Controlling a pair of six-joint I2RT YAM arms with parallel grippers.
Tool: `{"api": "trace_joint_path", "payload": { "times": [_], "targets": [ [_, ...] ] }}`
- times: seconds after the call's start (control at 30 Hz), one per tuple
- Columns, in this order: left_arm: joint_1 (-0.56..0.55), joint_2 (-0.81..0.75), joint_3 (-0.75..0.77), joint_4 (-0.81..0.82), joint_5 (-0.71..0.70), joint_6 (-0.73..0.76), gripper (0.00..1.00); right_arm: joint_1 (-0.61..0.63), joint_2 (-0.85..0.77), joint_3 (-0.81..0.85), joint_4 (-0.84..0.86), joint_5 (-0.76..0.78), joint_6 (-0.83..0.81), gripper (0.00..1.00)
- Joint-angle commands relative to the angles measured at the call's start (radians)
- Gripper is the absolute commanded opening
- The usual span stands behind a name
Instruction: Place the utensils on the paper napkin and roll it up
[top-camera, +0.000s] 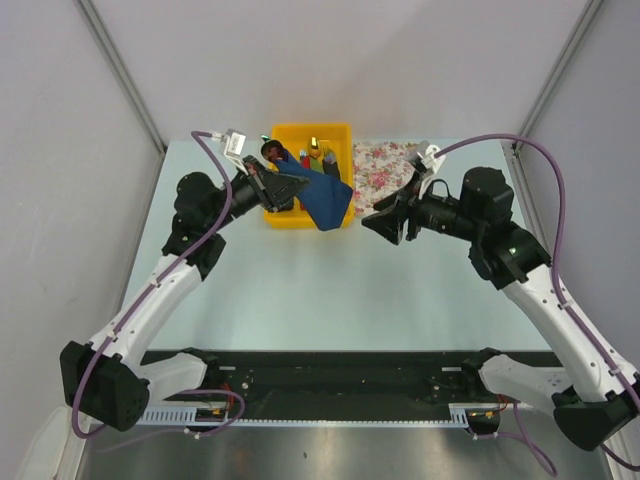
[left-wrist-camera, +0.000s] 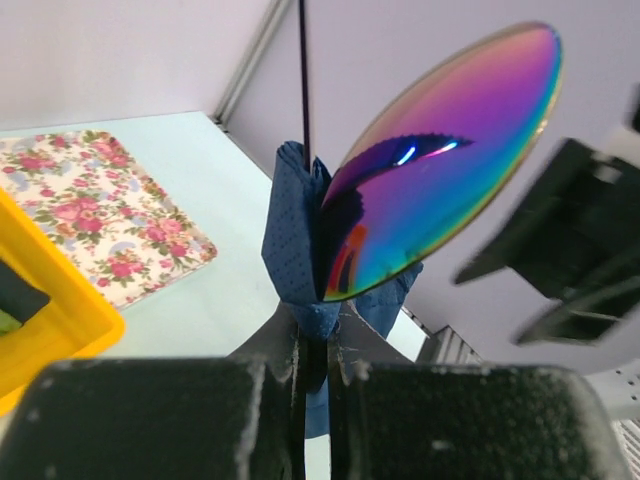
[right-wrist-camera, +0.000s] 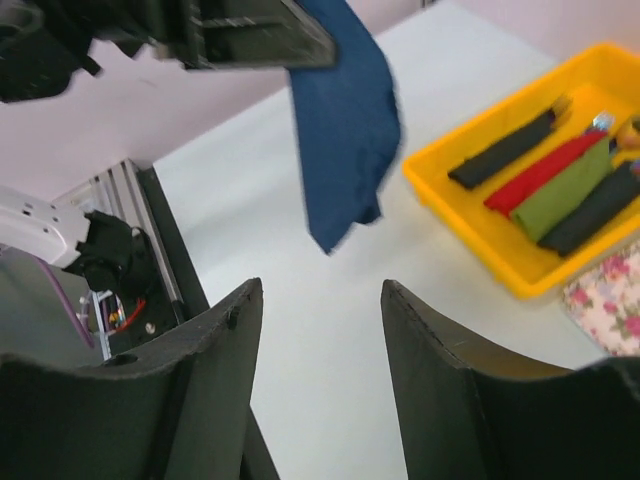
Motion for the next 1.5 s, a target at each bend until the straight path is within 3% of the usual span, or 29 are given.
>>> {"api": "trace_joint_path", "payload": {
  "times": [0.0,0.3,0.53,1.2,1.47],
  "targets": [
    [-0.002,0.001,0.065,0.023,-0.075,0.017,0.0,0.101,-0.002,0.042,0.149,0.059,0.011,0.56],
    [-0.003,-0.011,0.03,0.197,0.047,-0.079,0.0,0.164,0.114,-0.033,0.388,0.019,-0.019,0.61],
    [-0.003,-0.033,0.013,0.298,0.191,-0.095,0.0,0.161,0.117,-0.072,0.411,0.002,-0.058,0.67],
    [-0.055,-0.022,0.011,0.345,0.266,-0.093,0.0,0.149,0.097,-0.041,0.361,-0.03,-0.1,0.7],
    [-0.069,-0.019,0.033,0.376,0.301,-0.102,0.0,0.15,0.099,-0.079,0.367,-0.058,-0.048,0.65]
  ]
}}
